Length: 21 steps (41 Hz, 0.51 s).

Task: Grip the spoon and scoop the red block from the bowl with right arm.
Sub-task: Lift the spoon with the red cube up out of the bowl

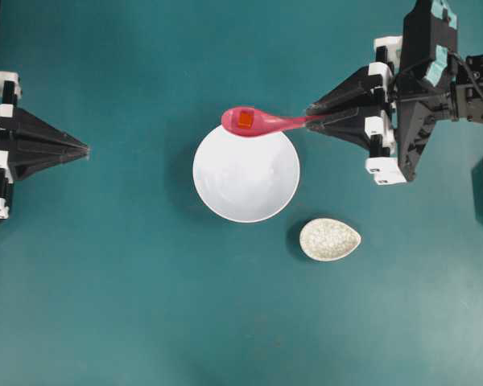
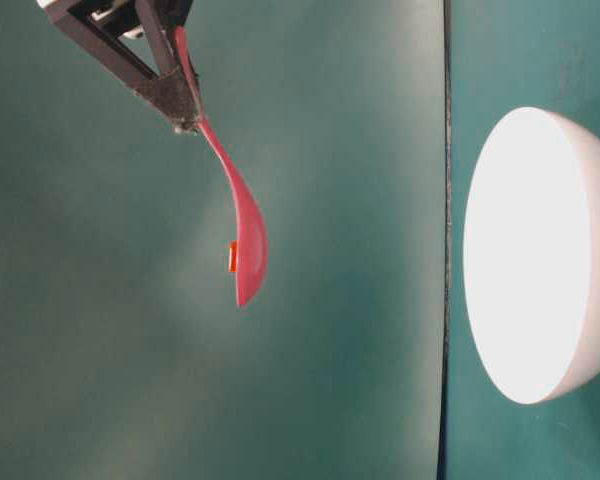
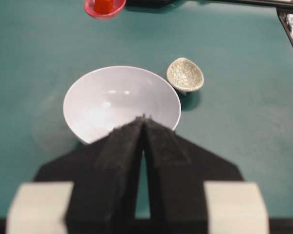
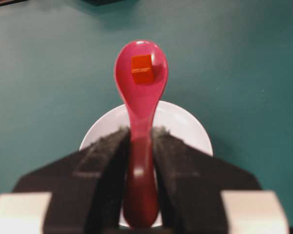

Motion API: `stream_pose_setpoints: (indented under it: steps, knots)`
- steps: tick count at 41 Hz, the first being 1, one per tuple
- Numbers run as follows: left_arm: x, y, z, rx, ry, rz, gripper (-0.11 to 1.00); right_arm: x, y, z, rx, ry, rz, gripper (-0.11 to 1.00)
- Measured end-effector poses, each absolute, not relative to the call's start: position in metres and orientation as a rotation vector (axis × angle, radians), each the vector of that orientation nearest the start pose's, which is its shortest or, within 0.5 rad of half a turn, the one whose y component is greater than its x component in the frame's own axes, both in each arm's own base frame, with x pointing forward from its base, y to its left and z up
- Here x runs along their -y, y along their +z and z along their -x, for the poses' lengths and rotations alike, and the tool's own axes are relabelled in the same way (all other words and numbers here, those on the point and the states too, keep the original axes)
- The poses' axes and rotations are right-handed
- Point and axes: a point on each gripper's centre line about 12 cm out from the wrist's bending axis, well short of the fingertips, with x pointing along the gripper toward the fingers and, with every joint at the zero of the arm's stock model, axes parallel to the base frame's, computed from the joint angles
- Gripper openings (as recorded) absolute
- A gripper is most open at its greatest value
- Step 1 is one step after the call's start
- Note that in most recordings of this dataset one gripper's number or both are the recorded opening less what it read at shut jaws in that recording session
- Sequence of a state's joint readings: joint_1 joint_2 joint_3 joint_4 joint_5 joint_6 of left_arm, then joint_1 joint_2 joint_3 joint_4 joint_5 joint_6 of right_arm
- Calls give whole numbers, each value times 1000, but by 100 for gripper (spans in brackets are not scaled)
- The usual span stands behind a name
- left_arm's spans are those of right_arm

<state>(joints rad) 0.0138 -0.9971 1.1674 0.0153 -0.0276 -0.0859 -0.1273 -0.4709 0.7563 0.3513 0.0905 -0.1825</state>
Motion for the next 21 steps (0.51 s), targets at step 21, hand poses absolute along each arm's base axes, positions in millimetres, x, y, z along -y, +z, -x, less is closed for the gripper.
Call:
stream_pose_setpoints:
  steps: [21]
  knots:
    - [-3,279,-188,-130,18,65,0,36,293,-312,-374,-122,-196,24]
